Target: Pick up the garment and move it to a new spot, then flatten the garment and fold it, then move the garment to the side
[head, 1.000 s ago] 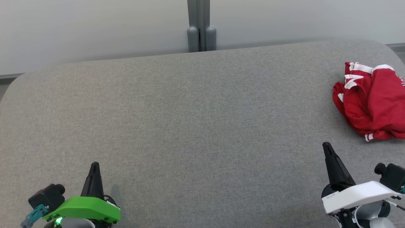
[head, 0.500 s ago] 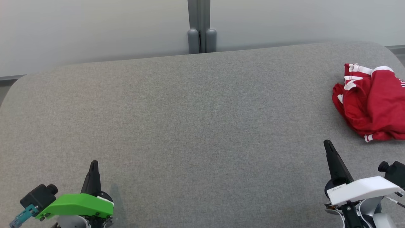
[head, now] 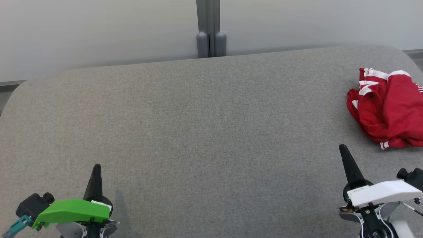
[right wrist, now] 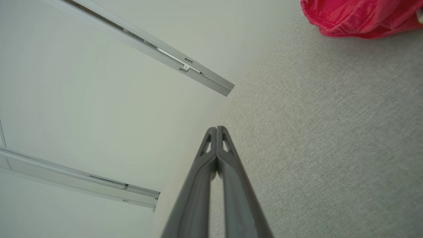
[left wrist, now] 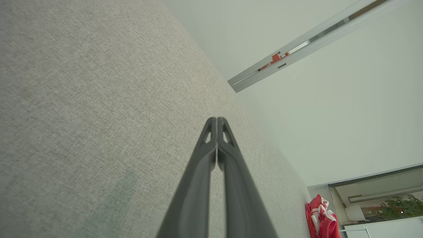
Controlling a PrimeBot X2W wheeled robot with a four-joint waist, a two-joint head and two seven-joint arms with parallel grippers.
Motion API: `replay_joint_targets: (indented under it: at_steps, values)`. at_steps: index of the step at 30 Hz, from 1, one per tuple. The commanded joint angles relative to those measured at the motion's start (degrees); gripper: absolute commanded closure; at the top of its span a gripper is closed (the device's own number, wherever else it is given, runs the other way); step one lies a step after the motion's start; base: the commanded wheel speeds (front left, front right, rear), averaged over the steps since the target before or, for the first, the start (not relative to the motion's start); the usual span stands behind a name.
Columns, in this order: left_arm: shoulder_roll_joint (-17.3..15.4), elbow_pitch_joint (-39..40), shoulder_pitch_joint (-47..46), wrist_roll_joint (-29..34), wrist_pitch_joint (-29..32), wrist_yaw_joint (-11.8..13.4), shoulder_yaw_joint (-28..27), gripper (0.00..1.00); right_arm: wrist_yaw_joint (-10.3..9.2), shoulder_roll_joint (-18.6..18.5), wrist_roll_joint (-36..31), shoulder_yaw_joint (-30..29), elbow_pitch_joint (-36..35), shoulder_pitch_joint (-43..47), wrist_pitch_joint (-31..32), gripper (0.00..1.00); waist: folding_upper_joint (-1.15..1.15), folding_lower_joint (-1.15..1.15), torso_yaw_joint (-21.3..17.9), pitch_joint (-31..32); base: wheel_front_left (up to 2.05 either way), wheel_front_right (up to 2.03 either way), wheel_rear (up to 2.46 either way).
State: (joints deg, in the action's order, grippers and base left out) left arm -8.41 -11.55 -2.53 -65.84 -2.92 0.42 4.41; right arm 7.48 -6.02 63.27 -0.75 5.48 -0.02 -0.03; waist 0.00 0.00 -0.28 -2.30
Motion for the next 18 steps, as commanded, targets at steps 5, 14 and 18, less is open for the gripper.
replay_joint_targets:
  at_steps: [5,14,18]
  values:
    - [0.22,0.01,-1.79,-3.89,0.98,-1.25,-1.37,1.0,0.04,0.01,4.17,-0.52,0.69,-1.73,0.65,1.0,0.0,0.0,0.03,0.18,0.0,0.0,0.0]
    - [0.93,-0.43,-2.17,-8.43,2.29,-2.54,-2.74,1.0,0.04,0.23,9.21,-1.0,2.14,-2.49,1.37,1.0,0.0,0.0,0.06,0.47,0.0,0.0,0.0]
    - [1.22,-0.6,-2.34,-10.27,2.83,-3.09,-3.38,1.0,0.04,0.33,11.29,-1.22,2.72,-2.99,1.63,1.0,0.0,0.0,0.08,0.6,0.0,0.0,0.0]
